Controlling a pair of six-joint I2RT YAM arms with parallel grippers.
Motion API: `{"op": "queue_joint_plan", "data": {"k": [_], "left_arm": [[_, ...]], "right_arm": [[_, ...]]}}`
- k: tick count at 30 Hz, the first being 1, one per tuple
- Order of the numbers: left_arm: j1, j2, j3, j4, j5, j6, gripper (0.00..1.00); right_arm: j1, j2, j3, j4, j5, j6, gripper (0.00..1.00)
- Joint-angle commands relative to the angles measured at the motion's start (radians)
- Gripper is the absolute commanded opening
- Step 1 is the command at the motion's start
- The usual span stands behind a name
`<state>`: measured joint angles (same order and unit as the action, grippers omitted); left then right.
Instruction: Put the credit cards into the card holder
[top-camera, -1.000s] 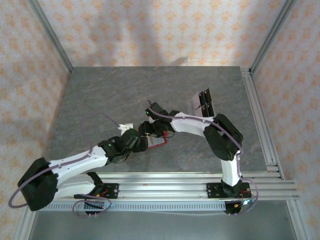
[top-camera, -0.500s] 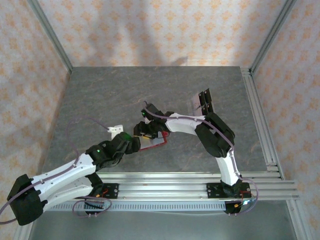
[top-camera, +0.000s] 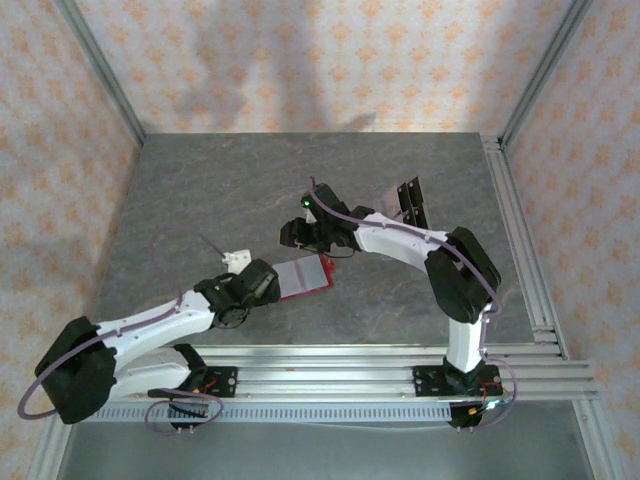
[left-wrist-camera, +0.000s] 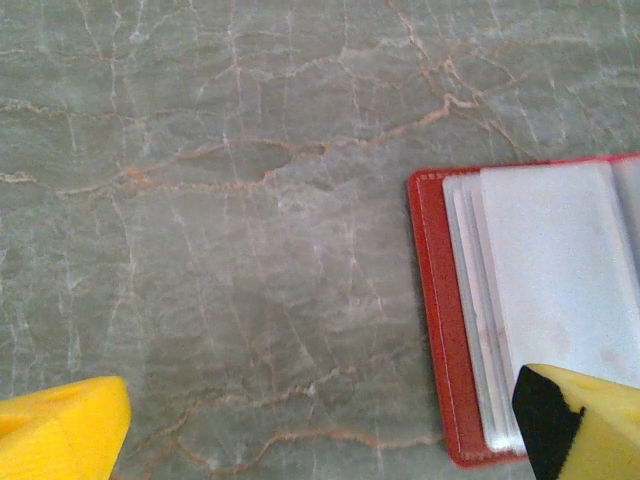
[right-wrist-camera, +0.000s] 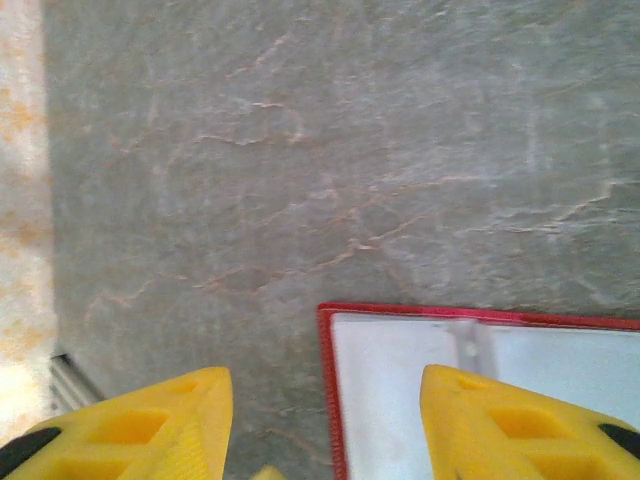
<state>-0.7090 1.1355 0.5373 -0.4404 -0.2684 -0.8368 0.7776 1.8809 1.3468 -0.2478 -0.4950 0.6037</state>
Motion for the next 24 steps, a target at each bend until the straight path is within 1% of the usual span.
{"op": "queue_joint_plan", "data": {"k": [1,7,13,21,24], "left_arm": [[0.036,0.046,0.047,0.042,0.002,0.031,1.00],[0.075,0.120,0.085,0.074,0.031,0.085,1.00],[0.086,0.165,0.106,0.092,0.051,0.114,1.00],[0.094,0.194,0.135,0.092,0.061,0.152,1.00],[0.101,0.203,0.145,0.093,0.066,0.164,1.00]], "right_arm": [[0.005,0.022,-0.050,-0.049,0.081,-0.039,0.52],[-0.020,0.005,-0.129,-0.027,0.183,-0.043,0.52],[-0.043,-0.035,-0.207,-0.034,0.270,-0.043,0.52],[-0.047,-0.114,-0.296,-0.033,0.323,0.010,0.52],[-0.047,-0.164,-0.308,-0.007,0.292,0.009,0.52]]}}
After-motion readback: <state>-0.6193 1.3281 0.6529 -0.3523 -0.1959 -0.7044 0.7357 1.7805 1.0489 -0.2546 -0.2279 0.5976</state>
